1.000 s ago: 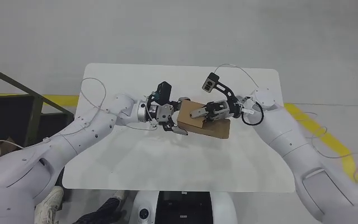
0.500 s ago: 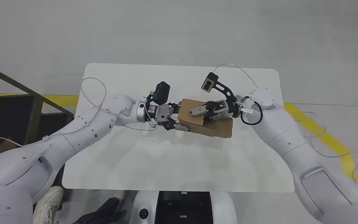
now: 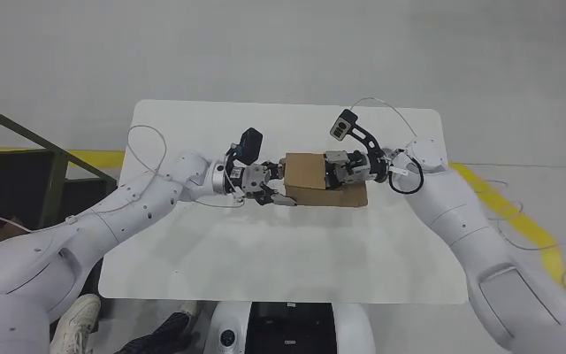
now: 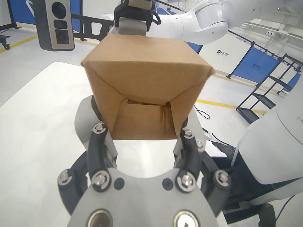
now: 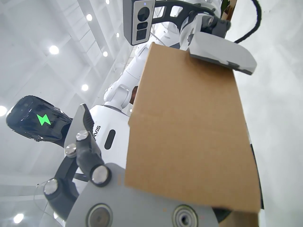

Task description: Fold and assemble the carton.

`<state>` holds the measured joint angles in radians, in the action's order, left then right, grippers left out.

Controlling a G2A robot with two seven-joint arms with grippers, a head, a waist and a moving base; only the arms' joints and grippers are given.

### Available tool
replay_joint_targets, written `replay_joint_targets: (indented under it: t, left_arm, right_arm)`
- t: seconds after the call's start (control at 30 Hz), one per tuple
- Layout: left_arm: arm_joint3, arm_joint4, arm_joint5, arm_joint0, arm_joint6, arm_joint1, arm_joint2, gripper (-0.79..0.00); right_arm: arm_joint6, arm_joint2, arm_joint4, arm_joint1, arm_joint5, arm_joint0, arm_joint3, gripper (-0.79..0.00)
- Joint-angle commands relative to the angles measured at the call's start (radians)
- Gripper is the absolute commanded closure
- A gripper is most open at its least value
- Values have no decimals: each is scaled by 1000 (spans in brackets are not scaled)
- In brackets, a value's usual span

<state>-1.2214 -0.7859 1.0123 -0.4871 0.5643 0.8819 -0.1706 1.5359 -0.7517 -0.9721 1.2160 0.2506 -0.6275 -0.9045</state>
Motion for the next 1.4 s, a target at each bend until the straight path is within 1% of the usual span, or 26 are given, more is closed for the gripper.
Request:
replay_joint_targets:
  t: [0.0, 0.13, 0.17, 0.27, 0.53, 0.57, 0.63, 0.67, 0.77, 0.83, 0.87, 1.03, 1.07, 1.13, 1.2, 1.37]
  left_arm:
    - [2, 4, 0, -1, 11, -3, 0, -566]
    - [1, 6, 0, -3, 24, -8, 0, -548]
    - [-1, 7, 0, -3, 27, -8, 0, -545]
    - [-7, 5, 0, -2, 32, -8, 0, -536]
    - [-9, -2, 0, -7, 50, -8, -6, -514]
    - [-9, -1, 0, -8, 52, -8, -6, -514]
    - [-9, -2, 0, -9, 52, -8, -7, -505]
    - [-10, -2, 0, -10, 53, -7, -8, -505]
    - [-12, -4, 0, -12, 53, -6, -11, -489]
    - [-11, -5, 0, -14, 54, -6, -13, -483]
    - [-10, -6, 0, -15, 53, -6, -14, -477]
    - [-9, -11, 0, -21, 54, -4, -21, -468]
    - [-9, -12, 0, -22, 54, -3, -22, -468]
    - [-8, -13, 0, -25, 56, -3, -25, -465]
    - [-7, -13, 0, -28, 58, -2, -29, -465]
    - [-7, -19, 0, -34, 61, -1, -36, -471]
  right_arm:
    - [0, -15, 19, -10, -1, -5, 1, -259]
    - [0, -36, 37, -24, -13, -26, -27, -18]
    - [0, -37, 45, -26, -19, -31, -36, 0]
    - [0, -48, 51, -29, -29, -41, -48, 0]
    - [0, -76, 0, -28, -36, -72, -63, 0]
    - [0, -78, -10, -27, -37, -76, -65, -31]
    - [0, -83, -25, -26, -40, -82, -68, -55]
    - [0, -86, -36, -25, -42, -85, -69, -86]
    - [0, -91, -58, -22, -48, -93, -74, -139]
    - [0, -93, -74, -21, -52, -99, -80, -246]
    - [0, -94, -77, -21, -53, -100, -82, -283]
    - [0, -103, -100, -21, -58, -108, -93, -292]
    - [0, -104, -102, -22, -61, -109, -93, -283]
    - [0, -107, -109, -22, -65, -113, -97, -237]
    - [0, -108, -116, -23, -70, -117, -104, -154]
    - [0, -109, -153, -24, -74, -134, -138, -102]
